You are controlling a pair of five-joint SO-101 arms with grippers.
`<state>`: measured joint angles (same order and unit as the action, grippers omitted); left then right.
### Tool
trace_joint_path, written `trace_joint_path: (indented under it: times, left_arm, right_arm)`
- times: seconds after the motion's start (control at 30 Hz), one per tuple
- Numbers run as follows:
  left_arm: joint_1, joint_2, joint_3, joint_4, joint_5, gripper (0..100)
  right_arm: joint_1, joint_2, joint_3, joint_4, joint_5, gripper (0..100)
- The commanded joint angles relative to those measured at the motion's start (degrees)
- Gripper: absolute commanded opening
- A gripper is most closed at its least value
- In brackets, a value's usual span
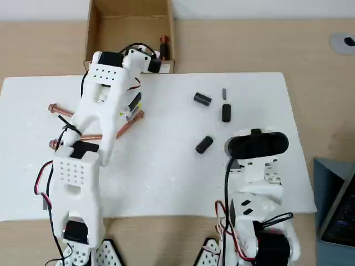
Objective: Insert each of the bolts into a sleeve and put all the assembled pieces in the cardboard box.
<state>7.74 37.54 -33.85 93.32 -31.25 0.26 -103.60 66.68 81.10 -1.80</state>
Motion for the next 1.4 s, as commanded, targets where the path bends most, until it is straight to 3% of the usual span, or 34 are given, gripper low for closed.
trace_joint_path:
  times: [0.0,0.6,0.93,1.13,1.37]
  left_arm:
    - [1.6,-0.4,-2.7,0.4,-0.9,9]
    - [3.0,-0.1,-2.5,-2.0,-0.9,13]
    - [2.9,8.0,-3.4,-4.0,-0.9,13]
    - [3.0,8.7,-4.1,-4.7,-0.8,0]
    - [2.9,8.3,-4.1,-4.3,-0.7,1]
  right_arm:
    - [0.7,-2.9,-0.1,-1.5,-0.3,0.9]
    - [0.7,-3.1,-0.1,-1.4,-0.3,0.9]
    - [0.7,-3.1,-0.1,-1.4,-0.2,0.9]
    - [0.6,-3.1,-0.1,-1.4,-0.2,0.9]
    - [0.3,-3.1,-0.2,-1.4,-0.2,0.9]
